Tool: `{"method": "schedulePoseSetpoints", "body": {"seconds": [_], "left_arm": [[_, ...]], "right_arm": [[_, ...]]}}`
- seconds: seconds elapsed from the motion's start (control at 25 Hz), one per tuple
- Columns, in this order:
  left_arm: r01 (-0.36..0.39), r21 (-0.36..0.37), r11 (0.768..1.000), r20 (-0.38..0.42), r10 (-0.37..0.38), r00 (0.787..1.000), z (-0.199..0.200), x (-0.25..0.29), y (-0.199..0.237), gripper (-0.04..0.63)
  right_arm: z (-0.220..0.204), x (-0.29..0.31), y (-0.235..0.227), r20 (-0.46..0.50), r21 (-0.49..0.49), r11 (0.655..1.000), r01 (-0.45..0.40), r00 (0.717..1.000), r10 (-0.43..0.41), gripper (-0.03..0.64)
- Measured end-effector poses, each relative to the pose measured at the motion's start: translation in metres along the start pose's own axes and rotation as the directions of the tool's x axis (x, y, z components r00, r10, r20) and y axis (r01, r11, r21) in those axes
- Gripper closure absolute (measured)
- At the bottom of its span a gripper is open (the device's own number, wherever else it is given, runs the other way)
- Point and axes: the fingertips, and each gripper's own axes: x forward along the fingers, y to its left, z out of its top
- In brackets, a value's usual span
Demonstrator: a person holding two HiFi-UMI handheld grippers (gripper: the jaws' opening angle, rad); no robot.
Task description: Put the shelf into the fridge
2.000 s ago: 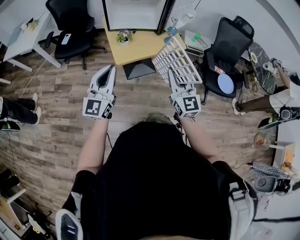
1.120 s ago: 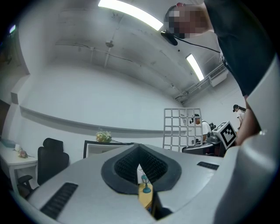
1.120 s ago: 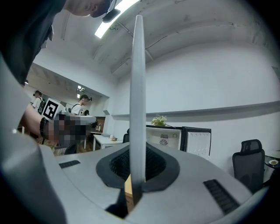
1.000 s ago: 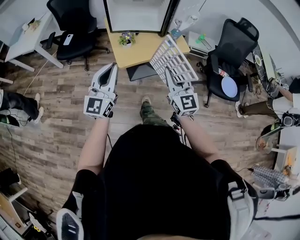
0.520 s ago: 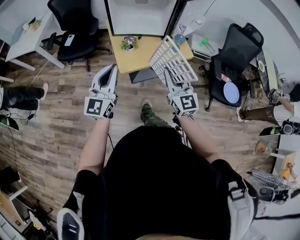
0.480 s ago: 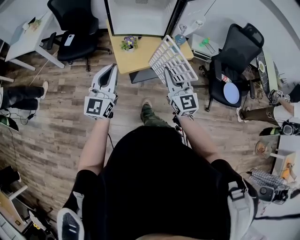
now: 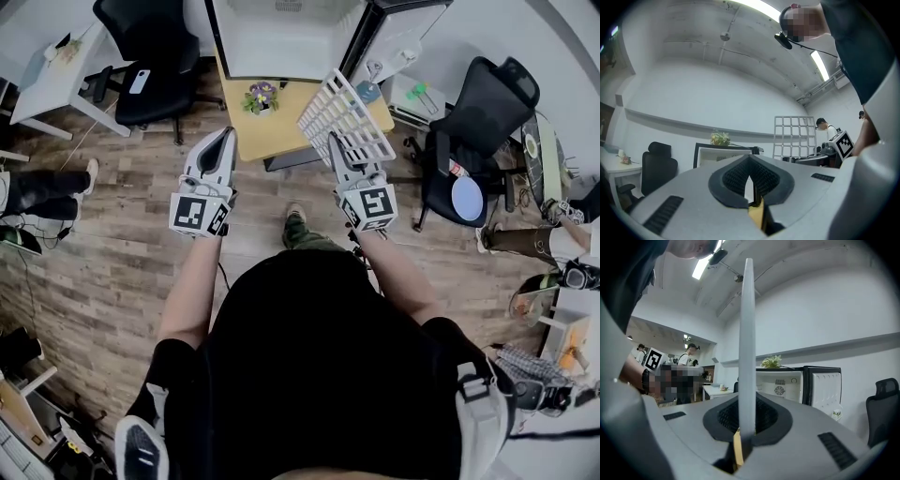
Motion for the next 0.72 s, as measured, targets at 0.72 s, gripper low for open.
{"method": "schedulePoseSetpoints", "body": {"seconds": [0.72], "left_arm": [[-0.072, -0.005, 0.997, -0.030, 0.072, 0.997, -0.018, 0.086, 0.036, 0.578]], "right_arm": [[-0.021, 0.072, -0.047, -0.012, -0.009, 0.990, -0.141, 0.990, 0.141, 0.577]]}}
